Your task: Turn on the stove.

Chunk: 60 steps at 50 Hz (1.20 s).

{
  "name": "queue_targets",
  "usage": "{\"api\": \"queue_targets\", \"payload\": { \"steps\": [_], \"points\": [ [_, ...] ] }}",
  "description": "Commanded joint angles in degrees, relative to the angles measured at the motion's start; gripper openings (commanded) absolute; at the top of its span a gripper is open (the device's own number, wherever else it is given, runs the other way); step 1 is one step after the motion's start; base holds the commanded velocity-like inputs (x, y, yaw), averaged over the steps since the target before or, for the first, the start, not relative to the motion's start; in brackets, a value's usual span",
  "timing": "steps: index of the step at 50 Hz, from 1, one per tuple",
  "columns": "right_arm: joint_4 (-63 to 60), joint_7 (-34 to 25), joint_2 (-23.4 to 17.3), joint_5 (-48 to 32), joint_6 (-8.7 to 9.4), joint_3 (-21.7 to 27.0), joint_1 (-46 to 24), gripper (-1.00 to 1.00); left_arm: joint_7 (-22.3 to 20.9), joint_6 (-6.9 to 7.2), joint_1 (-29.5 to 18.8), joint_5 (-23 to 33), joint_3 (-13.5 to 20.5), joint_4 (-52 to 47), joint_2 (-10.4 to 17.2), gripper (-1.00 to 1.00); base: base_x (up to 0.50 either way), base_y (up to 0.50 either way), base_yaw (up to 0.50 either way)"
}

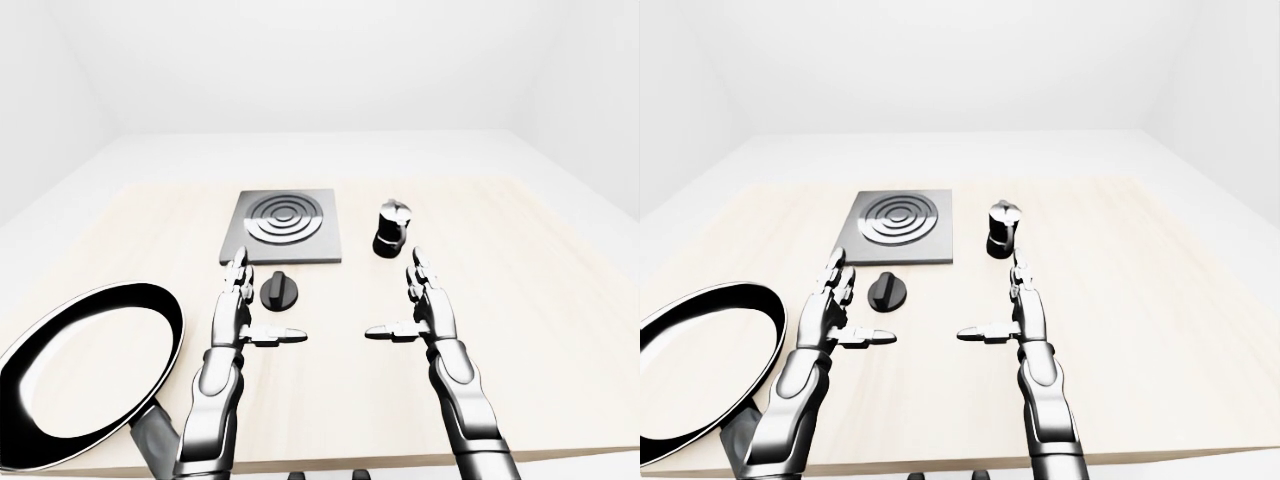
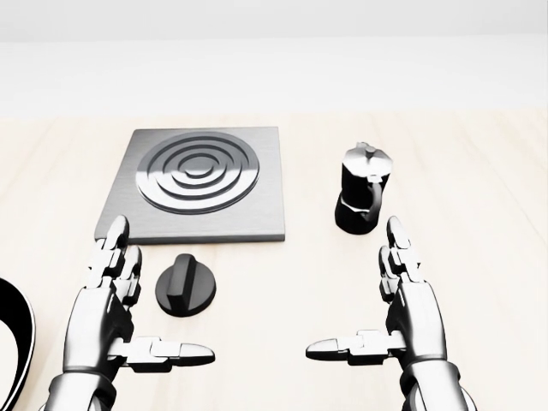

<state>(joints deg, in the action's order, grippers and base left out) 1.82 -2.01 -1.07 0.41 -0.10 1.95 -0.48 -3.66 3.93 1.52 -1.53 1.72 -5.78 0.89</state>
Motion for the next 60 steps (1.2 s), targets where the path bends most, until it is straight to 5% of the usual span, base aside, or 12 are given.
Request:
{"api": "queue_targets", "payload": {
  "steps": [1,11,16,27,32,38,42,44,47,51,60],
  "points": [
    [-0.1,-0.1,0.0,0.0,-0.07,0.0,0.2,1.0,0.0,-0.2,0.0,0.0,0.1,0.3,0.0,1.0,0.16,0.0,0.0],
    [-0.9,-0.1,0.1,0.0,0.2,-0.1,0.4,1.0,-0.1,-0.55,-0.2,-0.1,0.2,1.2,0.1,1.0,0.07,0.0,0.0],
    [-0.3,-0.1,0.1,0.0,-0.2,-0.1,0.2,1.0,-0.3,-2.19,-1.4,-0.3,0.3,4.9,0.2,1.0,0.0,0.0,0.0],
    [-0.3,0.0,0.0,0.0,0.0,-0.1,0.0,1.0,0.0,-2.38,-3.5,0.2,0.6,8.2,0.5,1.0,0.0,0.0,0.0],
    [-0.2,0.0,0.0,0.0,-0.13,-0.1,0.0,1.0,-0.3,-5.76,-5.0,0.1,1.1,14.0,0.8,1.0,0.0,0.0,0.0],
    [0.3,-0.1,0.0,0.0,-0.46,0.0,-0.1,1.0,-0.2,-6.88,-5.6,0.0,1.0,16.2,0.8,1.0,0.0,0.0,0.0],
    [0.2,0.0,0.0,0.0,-0.38,0.0,-0.1,1.0,-0.1,-6.93,-5.6,0.2,0.7,16.5,0.8,1.0,0.0,0.0,0.0],
    [0.2,-0.1,0.0,0.0,-0.4,0.0,0.0,1.0,0.1,-5.25,-5.0,0.3,0.4,14.4,0.6,1.0,0.0,0.0,0.0],
    [-0.1,0.0,0.0,0.0,-0.29,-0.1,0.1,1.0,0.0,-6.34,-5.3,0.5,0.2,16.2,0.5,1.0,0.0,0.0,0.0],
    [0.1,-0.1,0.0,0.0,-0.35,0.0,0.0,1.0,0.2,-5.35,-5.1,0.7,0.0,15.3,0.4,1.0,0.0,0.0,0.0],
    [0.1,0.1,0.0,0.0,0.01,0.0,-0.2,1.0,0.2,-5.97,-5.6,1.0,-0.1,16.7,0.4,1.0,0.0,0.0,0.0]
  ]
}}
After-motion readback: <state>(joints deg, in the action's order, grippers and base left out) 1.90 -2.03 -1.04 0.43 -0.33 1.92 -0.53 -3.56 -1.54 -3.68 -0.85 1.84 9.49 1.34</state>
